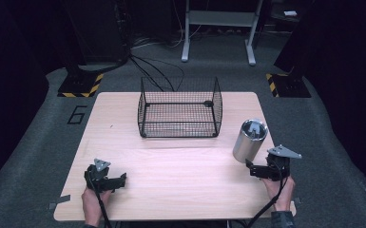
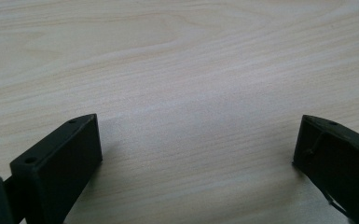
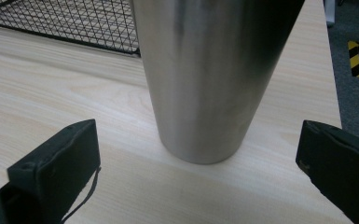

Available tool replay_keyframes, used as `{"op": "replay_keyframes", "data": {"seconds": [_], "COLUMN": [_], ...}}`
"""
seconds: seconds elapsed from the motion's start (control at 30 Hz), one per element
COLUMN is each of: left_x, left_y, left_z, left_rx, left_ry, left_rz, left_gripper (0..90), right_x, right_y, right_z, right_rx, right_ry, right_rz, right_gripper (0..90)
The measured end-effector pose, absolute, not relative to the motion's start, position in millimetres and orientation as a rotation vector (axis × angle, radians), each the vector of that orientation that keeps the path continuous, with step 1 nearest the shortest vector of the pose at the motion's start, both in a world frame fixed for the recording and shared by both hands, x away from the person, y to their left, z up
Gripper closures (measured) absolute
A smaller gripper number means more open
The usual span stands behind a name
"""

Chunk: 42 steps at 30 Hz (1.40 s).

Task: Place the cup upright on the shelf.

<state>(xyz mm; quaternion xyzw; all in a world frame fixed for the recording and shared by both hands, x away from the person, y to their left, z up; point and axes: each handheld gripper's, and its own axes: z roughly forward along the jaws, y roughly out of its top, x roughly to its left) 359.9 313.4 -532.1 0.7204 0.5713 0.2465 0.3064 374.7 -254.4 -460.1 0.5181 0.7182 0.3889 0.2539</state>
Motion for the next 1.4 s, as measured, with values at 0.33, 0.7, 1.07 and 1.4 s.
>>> {"op": "replay_keyframes", "data": {"seconds": [0.33, 0.7, 1.07, 1.4], "left_x": [360, 360, 359, 360], "left_y": [313, 313, 312, 313], "left_z": [-532, -532, -532, -532], "left_rx": [1.904, 1.906, 1.906, 1.903], "left_ry": [1.511, 1.510, 1.510, 1.509], "left_rz": [0.654, 0.658, 0.670, 0.669], "left_gripper": [0.6, 0.6, 0.6, 0.6], "right_x": [388, 400, 413, 424], "right_y": [-252, -253, -251, -251], "right_z": [-446, -437, -430, -432], "right_rx": [1.370, 1.367, 1.348, 1.357], "right_ry": [1.926, 1.911, 1.868, 1.850], "right_rz": [1.098, 1.116, 1.159, 1.202], "right_gripper": [0.0, 0.0, 0.0, 0.0]}}
